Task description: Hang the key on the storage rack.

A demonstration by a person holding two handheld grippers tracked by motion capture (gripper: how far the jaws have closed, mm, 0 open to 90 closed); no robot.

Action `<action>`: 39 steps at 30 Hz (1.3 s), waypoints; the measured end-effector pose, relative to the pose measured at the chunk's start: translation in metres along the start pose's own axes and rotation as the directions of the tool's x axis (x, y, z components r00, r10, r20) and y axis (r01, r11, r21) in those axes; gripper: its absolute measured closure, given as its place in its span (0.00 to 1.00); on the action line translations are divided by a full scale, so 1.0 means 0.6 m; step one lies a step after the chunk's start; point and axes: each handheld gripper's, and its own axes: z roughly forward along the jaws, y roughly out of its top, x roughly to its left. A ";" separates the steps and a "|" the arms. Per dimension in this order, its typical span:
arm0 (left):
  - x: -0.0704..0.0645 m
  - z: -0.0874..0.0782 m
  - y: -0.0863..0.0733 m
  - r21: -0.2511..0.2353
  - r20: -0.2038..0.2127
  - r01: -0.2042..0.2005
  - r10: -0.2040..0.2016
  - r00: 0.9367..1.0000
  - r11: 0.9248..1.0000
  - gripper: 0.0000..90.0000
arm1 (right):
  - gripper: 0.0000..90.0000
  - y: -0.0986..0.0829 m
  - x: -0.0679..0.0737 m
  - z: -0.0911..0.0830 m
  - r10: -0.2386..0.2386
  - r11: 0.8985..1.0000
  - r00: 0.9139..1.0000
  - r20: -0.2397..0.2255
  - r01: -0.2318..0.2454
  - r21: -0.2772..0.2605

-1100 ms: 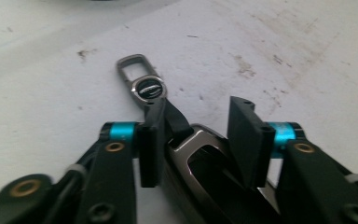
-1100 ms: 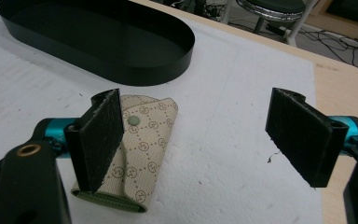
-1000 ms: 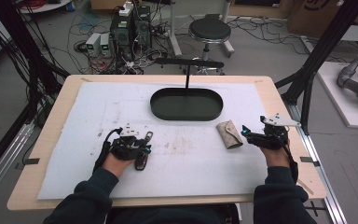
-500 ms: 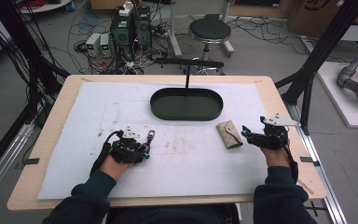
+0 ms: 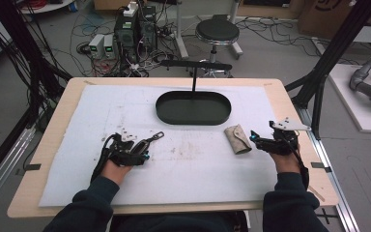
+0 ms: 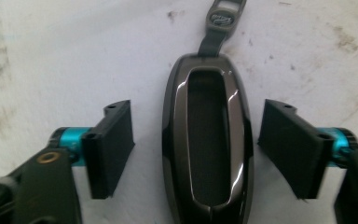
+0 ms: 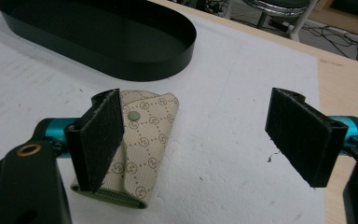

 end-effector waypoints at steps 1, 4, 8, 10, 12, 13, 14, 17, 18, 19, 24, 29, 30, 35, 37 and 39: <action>0.003 0.000 0.001 0.000 0.012 -0.008 0.008 1.000 1.000 0.28 | 0.22 0.000 0.000 0.000 0.000 1.000 1.000 -0.001 0.000 0.000; 0.005 -0.001 0.006 -0.005 0.042 -0.045 0.045 0.998 0.999 0.53 | 0.22 0.000 0.001 0.002 -0.002 1.000 1.000 -0.005 0.002 0.004; 0.007 0.000 0.008 0.000 0.057 -0.059 0.059 0.997 0.998 0.53 | 0.22 0.001 0.003 0.003 -0.007 1.000 1.000 -0.009 0.007 0.005; 0.008 0.001 0.010 0.003 0.059 -0.050 0.050 0.997 0.999 0.53 | 0.22 0.001 0.003 0.003 -0.005 1.000 1.000 -0.010 0.005 0.007; 0.008 0.001 0.016 0.003 0.062 -0.043 0.043 0.997 0.999 0.53 | 0.22 0.001 0.003 0.003 -0.009 1.000 1.000 -0.012 0.009 0.008; 0.008 0.001 0.016 0.003 0.062 -0.043 0.043 0.997 0.999 0.53 | 0.22 0.001 0.003 0.003 -0.008 1.000 1.000 -0.011 0.008 0.006; 0.009 0.000 0.018 -0.002 0.069 -0.038 0.038 0.997 0.999 0.53 | 0.22 0.001 0.003 0.003 -0.006 1.000 1.000 -0.011 0.006 0.006; 0.008 -0.008 0.024 -0.042 0.088 -0.031 0.034 0.996 0.999 0.53 | 0.22 -0.001 0.001 0.004 0.001 1.000 1.000 -0.010 -0.001 0.008; 0.008 -0.016 0.028 -0.076 0.097 -0.030 0.037 0.995 0.997 0.53 | 0.22 -0.001 0.000 0.004 0.001 1.000 1.000 -0.011 -0.001 0.010; 0.008 -0.019 0.030 -0.090 0.100 -0.026 0.035 0.994 0.996 0.53 | 0.22 -0.002 0.000 0.004 0.002 1.000 1.000 -0.011 -0.002 0.010; 0.012 -0.032 0.037 -0.147 0.099 -0.015 0.030 0.995 0.989 0.53 | 0.22 -0.001 0.001 0.005 0.001 1.000 1.000 -0.015 -0.001 0.010; 0.017 -0.038 0.041 -0.167 0.113 -0.003 0.022 0.993 0.986 0.53 | 0.22 -0.002 0.000 0.006 0.002 1.000 1.000 -0.016 -0.002 0.014; 0.016 -0.036 0.040 -0.156 0.111 -0.004 0.022 0.994 0.988 0.53 | 0.22 -0.002 0.000 0.007 0.001 1.000 1.000 -0.017 -0.001 0.014; 0.009 -0.020 0.034 -0.080 0.082 -0.049 0.056 0.995 0.996 0.53 | 0.22 -0.003 0.000 0.008 -0.002 1.000 1.000 -0.023 0.002 0.016; 0.008 -0.011 0.030 -0.053 0.071 -0.050 0.053 0.996 0.997 0.53 | 0.22 -0.003 0.000 0.008 -0.001 1.000 1.000 -0.022 0.002 0.019; 0.006 -0.004 0.029 -0.024 0.054 -0.065 0.066 0.996 0.998 0.53 | 0.22 -0.003 -0.001 0.007 0.000 1.000 1.000 -0.020 0.000 0.017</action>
